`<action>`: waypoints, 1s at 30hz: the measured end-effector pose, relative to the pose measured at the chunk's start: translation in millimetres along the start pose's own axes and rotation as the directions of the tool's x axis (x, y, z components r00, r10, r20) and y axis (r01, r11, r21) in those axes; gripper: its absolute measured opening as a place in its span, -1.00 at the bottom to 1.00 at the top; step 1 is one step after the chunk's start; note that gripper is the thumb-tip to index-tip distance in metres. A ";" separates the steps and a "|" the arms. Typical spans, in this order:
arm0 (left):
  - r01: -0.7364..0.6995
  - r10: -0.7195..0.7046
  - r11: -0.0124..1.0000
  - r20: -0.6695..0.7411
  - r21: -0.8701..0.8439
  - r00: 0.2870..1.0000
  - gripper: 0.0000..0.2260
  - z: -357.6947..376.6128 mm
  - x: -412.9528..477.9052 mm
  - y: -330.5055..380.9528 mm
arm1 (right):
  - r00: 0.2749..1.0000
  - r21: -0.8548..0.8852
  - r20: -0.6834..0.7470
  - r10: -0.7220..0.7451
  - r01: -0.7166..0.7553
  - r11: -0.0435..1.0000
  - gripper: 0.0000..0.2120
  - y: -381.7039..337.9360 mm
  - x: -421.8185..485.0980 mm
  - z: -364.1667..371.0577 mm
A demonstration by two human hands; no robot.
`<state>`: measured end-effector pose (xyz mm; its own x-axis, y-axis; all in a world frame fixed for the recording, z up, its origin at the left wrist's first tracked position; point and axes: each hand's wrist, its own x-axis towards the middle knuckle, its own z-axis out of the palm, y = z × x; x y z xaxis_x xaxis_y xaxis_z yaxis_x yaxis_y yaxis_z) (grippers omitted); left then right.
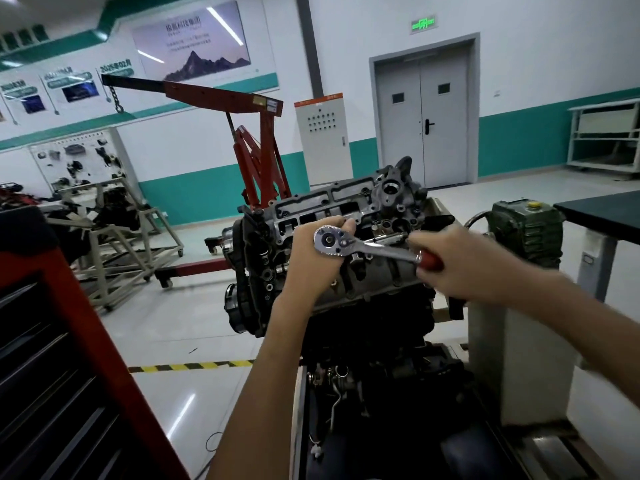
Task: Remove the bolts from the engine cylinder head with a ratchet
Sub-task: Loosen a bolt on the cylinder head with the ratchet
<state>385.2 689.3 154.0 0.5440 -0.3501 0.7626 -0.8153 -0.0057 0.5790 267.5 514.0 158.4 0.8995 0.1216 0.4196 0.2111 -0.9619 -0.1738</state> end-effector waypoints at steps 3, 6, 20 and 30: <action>-0.038 0.038 0.999 -0.019 0.019 0.999 -0.57 8.4 -1.0 3.6 | 0.996 -0.165 -0.088 -0.022 0.007 0.986 -0.90 10.8 8.9 -14.2; -0.002 -0.027 0.991 -0.215 -0.133 0.976 -0.61 20.8 -9.5 -0.2 | 0.994 0.073 -0.078 0.074 -0.068 0.995 -0.87 -8.6 -14.2 19.8; -0.005 0.006 1.000 -0.072 0.011 0.997 -0.58 2.7 -3.4 -1.2 | 1.000 0.003 -0.023 0.017 -0.017 1.000 -0.87 -6.3 -2.6 11.1; -0.004 -0.087 0.983 -0.490 -0.181 0.868 -0.57 31.6 -2.7 4.3 | 0.974 0.632 -0.088 0.209 -0.107 0.768 -0.79 -77.7 -34.7 87.1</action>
<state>373.9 660.6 145.3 0.6397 0.1556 0.7527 -0.7681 0.1657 0.6185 253.2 605.8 79.7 0.8863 -0.1039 0.4512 0.3073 -0.5970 -0.7411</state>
